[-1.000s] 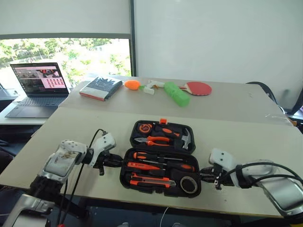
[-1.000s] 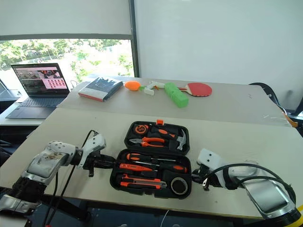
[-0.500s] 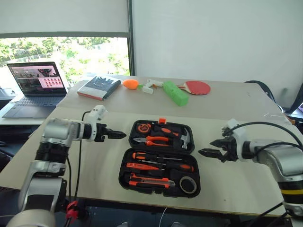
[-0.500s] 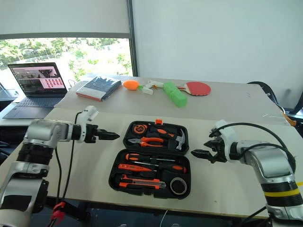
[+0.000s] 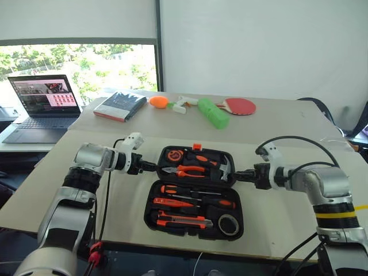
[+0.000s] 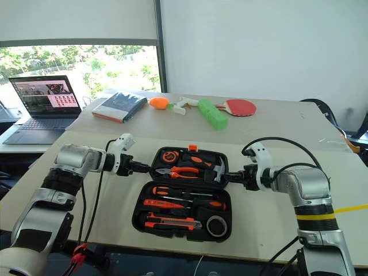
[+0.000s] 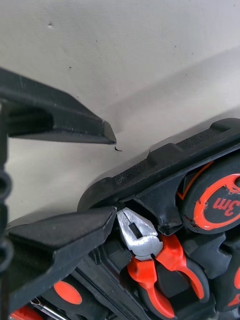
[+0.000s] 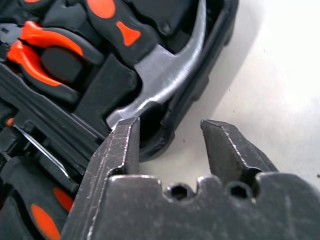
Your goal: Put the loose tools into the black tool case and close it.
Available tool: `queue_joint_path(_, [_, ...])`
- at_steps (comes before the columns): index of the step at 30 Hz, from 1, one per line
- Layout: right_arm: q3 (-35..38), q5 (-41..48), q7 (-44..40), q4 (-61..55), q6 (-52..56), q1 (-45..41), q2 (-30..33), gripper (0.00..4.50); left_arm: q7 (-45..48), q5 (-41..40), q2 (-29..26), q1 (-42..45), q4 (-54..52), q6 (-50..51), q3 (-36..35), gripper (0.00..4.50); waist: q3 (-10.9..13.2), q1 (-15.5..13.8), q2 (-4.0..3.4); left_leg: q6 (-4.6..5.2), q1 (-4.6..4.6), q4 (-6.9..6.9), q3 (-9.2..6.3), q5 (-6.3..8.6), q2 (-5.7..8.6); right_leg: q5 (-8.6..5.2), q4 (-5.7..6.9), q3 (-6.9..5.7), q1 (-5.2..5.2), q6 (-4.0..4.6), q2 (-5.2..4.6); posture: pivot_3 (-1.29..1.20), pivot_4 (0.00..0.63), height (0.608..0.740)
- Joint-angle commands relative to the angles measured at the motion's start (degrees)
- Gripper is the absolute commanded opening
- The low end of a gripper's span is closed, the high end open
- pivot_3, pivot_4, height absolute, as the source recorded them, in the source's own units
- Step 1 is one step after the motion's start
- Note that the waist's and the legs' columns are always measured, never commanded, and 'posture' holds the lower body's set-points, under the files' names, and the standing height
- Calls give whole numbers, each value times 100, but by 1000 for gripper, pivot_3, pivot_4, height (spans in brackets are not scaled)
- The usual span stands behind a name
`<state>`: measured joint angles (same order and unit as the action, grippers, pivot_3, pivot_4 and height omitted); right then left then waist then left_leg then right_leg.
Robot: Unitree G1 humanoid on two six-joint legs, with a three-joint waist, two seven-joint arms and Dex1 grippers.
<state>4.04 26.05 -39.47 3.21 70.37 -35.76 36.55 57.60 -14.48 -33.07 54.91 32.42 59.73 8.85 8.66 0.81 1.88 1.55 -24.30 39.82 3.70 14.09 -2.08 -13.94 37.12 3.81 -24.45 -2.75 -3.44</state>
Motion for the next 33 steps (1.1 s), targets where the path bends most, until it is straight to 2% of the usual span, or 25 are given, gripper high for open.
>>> queue_joint_path(1, [80, 88, 39, -67, 18, -70, 2, 2302, 34, 26, 35, 120, -6, -96, 29, 2195, 0, 0, 0, 0, 0, 0, -1, 0, 0, 0, 0, 0, 0, 0, 0, 0, 150, 736])
queue_joint_path(7, [-66, 54, 57, -11, -31, -62, -65, 2302, 66, 40, 95, 78, -45, -27, 162, 2195, 0, 6, 0, 0, 1, 0, -1, 0, 0, 0, 1, 0, 0, 0, 0, 0, 150, 736])
queue_joint_path(11, [-113, 41, 69, 8, -53, -59, -102, 1323, -52, 146, 142, 112, 132, -57, 219, 2157, 0, 4, 0, 0, 2, 0, -1, 0, 0, 0, 1, 0, 2, 0, 0, 0, 150, 736])
queue_joint_path(13, [-142, 41, 54, 8, -70, -65, -110, 515, -202, 263, 175, 175, 379, -79, 224, 1647, 0, 3, 0, 0, 4, 0, -1, 0, 0, 0, 0, 0, 5, 0, 0, 0, 150, 736])
queue_joint_path(15, [-171, 34, 31, 8, -102, -68, -103, 20, -182, 250, 197, 218, 490, -107, 183, 1120, -1, 9, 0, 0, 15, 1, 0, 0, 0, 0, 0, 0, 17, -1, 0, 0, 150, 736])
queue_joint_path(18, [-168, 24, 43, 24, -128, -69, -111, 0, -104, 210, 200, 265, 491, -91, 163, 102, -2, 13, -1, 0, 22, 1, -1, 0, 1, 1, 4, 0, 20, 0, 1, 0, 150, 736])
queue_joint_path(19, [-169, 16, 46, 31, -151, -65, -113, 0, -84, 193, 203, 274, 476, -73, 157, 15, -2, 13, -1, 0, 26, 1, -1, 0, 0, 1, 5, 0, 23, 0, 1, 0, 150, 736])
queue_joint_path(27, [-129, 27, 23, -9, -325, -40, -145, 0, 78, 50, 209, 209, 324, 13, 74, 15, -2, 18, -2, -2, 26, 1, -2, -1, 0, 1, 8, 1, 21, 0, 2, 0, 150, 736])
queue_joint_path(33, [-5, 49, -12, -271, -738, 66, -205, 0, 291, -227, 302, -114, -357, -102, -91, 15, -2, 29, -1, -2, 24, -1, -10, -1, 0, 1, 7, 3, 19, 0, 2, 0, 150, 736])
